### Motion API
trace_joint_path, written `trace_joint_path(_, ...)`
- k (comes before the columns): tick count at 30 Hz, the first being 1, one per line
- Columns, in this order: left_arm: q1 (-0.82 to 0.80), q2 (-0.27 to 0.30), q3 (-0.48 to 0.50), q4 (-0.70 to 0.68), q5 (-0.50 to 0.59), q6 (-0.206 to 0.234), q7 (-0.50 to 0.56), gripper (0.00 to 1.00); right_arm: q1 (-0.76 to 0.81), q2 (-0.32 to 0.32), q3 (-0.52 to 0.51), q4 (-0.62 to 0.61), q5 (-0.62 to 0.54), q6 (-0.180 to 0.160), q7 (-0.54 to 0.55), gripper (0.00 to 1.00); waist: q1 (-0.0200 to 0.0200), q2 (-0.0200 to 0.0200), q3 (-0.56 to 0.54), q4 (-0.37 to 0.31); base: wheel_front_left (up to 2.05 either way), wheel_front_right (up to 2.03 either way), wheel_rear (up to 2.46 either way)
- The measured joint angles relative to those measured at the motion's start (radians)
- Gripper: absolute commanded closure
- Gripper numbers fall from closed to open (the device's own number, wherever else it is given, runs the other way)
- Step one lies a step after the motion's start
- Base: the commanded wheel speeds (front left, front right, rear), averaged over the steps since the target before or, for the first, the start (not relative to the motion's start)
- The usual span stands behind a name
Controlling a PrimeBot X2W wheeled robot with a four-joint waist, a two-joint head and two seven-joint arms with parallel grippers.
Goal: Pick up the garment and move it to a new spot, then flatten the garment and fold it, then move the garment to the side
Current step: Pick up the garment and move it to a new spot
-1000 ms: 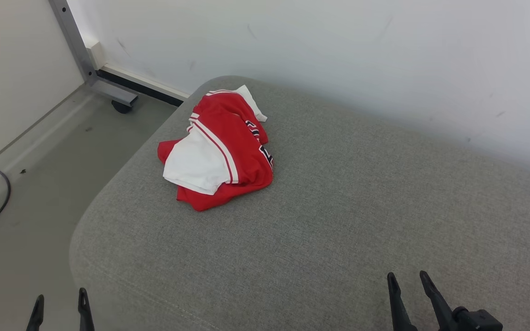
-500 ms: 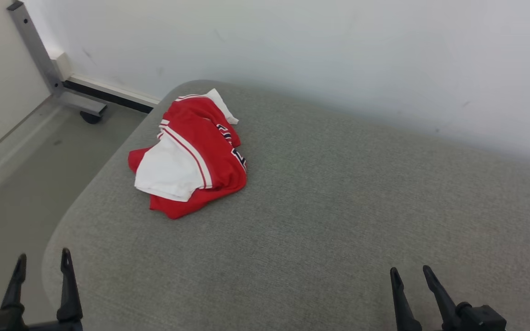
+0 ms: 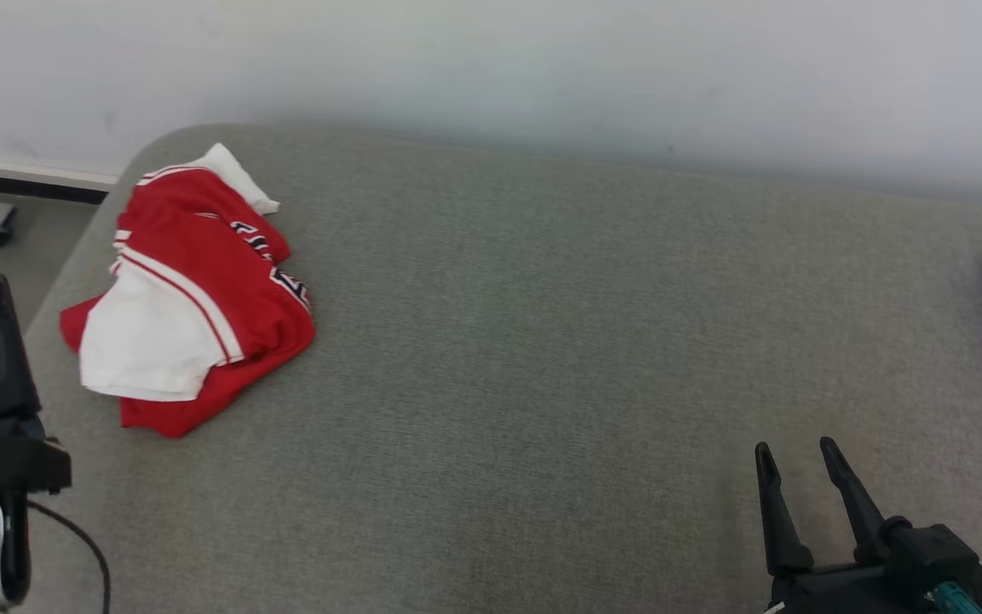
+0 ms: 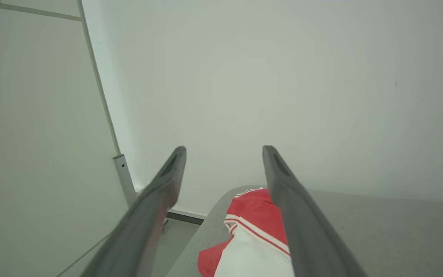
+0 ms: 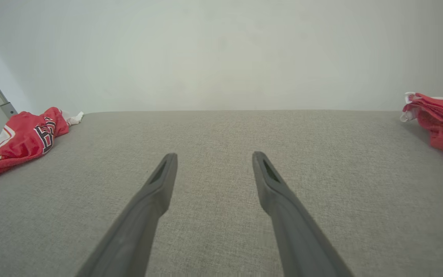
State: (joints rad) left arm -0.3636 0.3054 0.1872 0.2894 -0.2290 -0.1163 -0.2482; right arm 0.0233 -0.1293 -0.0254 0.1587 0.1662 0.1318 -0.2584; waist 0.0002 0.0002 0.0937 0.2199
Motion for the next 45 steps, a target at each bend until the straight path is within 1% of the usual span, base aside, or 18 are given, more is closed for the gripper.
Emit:
trace_joint_path(6,-0.112,0.063,-0.001,0.059,-0.012,-0.007,0.014,0.00,-0.012,-0.007,-0.013,-0.041,-0.007,0.000,0.009,0.00,0.0000,0.0000,0.068,-0.084,0.00,0.00,0.00)
trace_joint_path(9,-0.161,0.085,0.002,0.095,-0.036,-0.007,0.044,0.00,-0.020,-0.011,-0.016,-0.070,-0.012,0.000,0.016,0.00,0.0000,0.0000,0.108,-0.118,0.00,0.00,0.00)
trace_joint_path(14,-0.250,0.129,-0.005,0.168,-0.059,-0.008,0.065,0.00,-0.031,-0.015,-0.024,-0.127,-0.027,0.000,0.039,0.00,0.0000,0.0000,0.171,-0.166,0.00,0.00,0.00)
trace_joint_path(18,-0.326,0.158,-0.036,0.250,-0.072,-0.013,0.092,0.00,-0.039,-0.021,-0.030,-0.183,-0.036,0.000,0.064,0.00,-0.0001,-0.0001,0.223,-0.192,0.00,0.00,0.00)
trace_joint_path(25,-0.431,0.201,-0.091,0.405,-0.092,-0.015,0.125,0.00,-0.067,-0.032,-0.048,-0.269,-0.042,0.000,0.100,0.00,0.0000,-0.0001,0.313,-0.219,0.00,0.00,0.00)
trace_joint_path(28,-0.462,0.201,-0.119,0.490,-0.125,-0.015,0.178,0.00,-0.070,-0.030,-0.050,-0.284,-0.049,0.000,0.109,0.00,0.0000,0.0000,0.347,-0.225,0.00,0.00,0.00)
trace_joint_path(33,-0.494,0.203,-0.177,0.577,-0.174,-0.015,0.217,0.00,-0.070,-0.027,-0.049,-0.291,-0.053,0.000,0.117,0.00,0.0000,0.0000,0.375,-0.230,0.00,0.00,0.00)
trace_joint_path(38,-0.515,0.213,-0.231,0.650,-0.244,-0.015,0.309,0.00,-0.084,-0.026,-0.044,-0.291,-0.053,0.000,0.119,0.00,-0.0002,-0.0001,0.373,-0.232,0.00,0.00,0.00)
trace_joint_path(42,-0.541,0.222,-0.276,0.690,-0.307,-0.015,0.414,0.00,-0.095,-0.024,-0.042,-0.290,-0.053,0.000,0.123,0.00,-0.0002,-0.0002,0.371,-0.236,0.00,0.00,0.00)
trace_joint_path(45,-0.562,0.235,-0.312,0.717,-0.331,-0.015,0.490,0.00,-0.098,-0.021,-0.039,-0.288,-0.054,0.000,0.123,0.00,-0.0003,-0.0002,0.368,-0.239,0.00,0.00,0.00)
